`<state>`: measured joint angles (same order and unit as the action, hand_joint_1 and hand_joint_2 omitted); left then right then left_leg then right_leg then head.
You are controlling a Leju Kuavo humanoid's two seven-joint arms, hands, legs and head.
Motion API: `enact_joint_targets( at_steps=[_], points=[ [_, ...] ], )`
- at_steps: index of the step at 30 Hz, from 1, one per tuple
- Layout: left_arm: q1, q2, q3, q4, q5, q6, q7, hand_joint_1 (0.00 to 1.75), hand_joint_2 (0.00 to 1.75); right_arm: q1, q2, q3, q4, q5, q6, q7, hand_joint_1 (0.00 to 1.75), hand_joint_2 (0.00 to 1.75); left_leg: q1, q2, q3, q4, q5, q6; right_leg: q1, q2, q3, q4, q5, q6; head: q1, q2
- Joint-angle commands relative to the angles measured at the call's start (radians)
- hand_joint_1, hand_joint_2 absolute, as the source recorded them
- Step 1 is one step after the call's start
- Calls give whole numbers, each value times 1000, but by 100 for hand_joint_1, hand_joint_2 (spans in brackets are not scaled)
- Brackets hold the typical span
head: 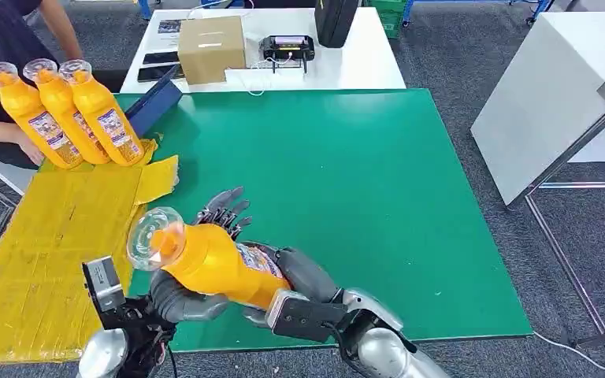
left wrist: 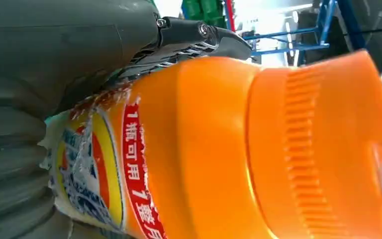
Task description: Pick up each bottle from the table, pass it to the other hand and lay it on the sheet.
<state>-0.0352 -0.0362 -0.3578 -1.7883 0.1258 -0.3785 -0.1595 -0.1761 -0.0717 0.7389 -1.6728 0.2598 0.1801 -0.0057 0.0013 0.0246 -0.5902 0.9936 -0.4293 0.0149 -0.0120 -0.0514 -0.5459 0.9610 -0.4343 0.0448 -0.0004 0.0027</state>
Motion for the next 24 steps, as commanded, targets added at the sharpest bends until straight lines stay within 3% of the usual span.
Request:
enact_joint_targets(
  at_steps=[1, 10, 15, 16, 17, 19, 20, 22, 24],
  points=[
    [-60, 53, -52, 68, -70, -22, -55, 175, 175, -47, -28, 65, 22, -16, 14, -3, 175, 175, 0, -1, 2, 0, 0, -1, 0, 4, 2, 0, -1, -2, 0, 0],
    [-58, 58, -58, 44, -127, -28, -94, 175, 175, -33, -35, 65, 12, -18, 16, -2, 175, 175, 0, -1, 2, 0, 0, -1, 0, 3, 2, 0, 0, -1, 0, 0],
    [-48, 68, -52, 37, -153, -15, -98, 175, 175, 5, -42, 36, -16, 47, -36, 2, 169, 175, 0, -2, 2, 0, 0, -1, 0, 2, 2, 0, -1, -1, 0, 0],
    [-47, 72, -48, 35, -165, -6, -99, 175, 175, 14, -44, 29, -25, 72, -49, 1, 75, 175, 0, -3, 3, 0, -1, -1, 0, 3, 3, 0, -1, -2, 0, 0],
    [-47, 77, -42, 32, -180, 2, -100, 175, 175, 24, -49, 23, -38, 80, -52, 1, 0, 175, 0, -2, 2, 0, 0, -1, 0, 2, 2, 0, -1, -1, 0, 0],
    [-54, 90, -27, 35, -205, 19, -100, 175, 175, 55, -56, -4, -66, 94, -64, -2, 0, 175, 0, -3, 2, -1, 0, -1, 0, 2, 2, 0, -1, -1, 0, 0],
    [-60, 97, -14, 38, -234, 37, -97, 175, 175, 73, -61, -20, -82, 89, -64, -7, 0, 0, 1, -4, 3, 0, -1, -1, 0, 2, 3, 0, -1, -2, 0, 0],
    [-98, 139, 1, 59, -443, 148, -110, 175, 175, 112, -81, -58, -120, 102, -65, 2, 0, 0, 1, -3, 1, 0, 0, -1, 0, 1, 1, 0, -1, -1, 0, 0],
    [-106, 141, 16, 66, -439, 139, -120, 175, 175, 120, -86, -66, -130, 100, -61, -2, 0, 0, 0, -4, 1, 0, 0, -1, 0, 0, 1, 0, -1, -1, 0, 0]
  ],
)
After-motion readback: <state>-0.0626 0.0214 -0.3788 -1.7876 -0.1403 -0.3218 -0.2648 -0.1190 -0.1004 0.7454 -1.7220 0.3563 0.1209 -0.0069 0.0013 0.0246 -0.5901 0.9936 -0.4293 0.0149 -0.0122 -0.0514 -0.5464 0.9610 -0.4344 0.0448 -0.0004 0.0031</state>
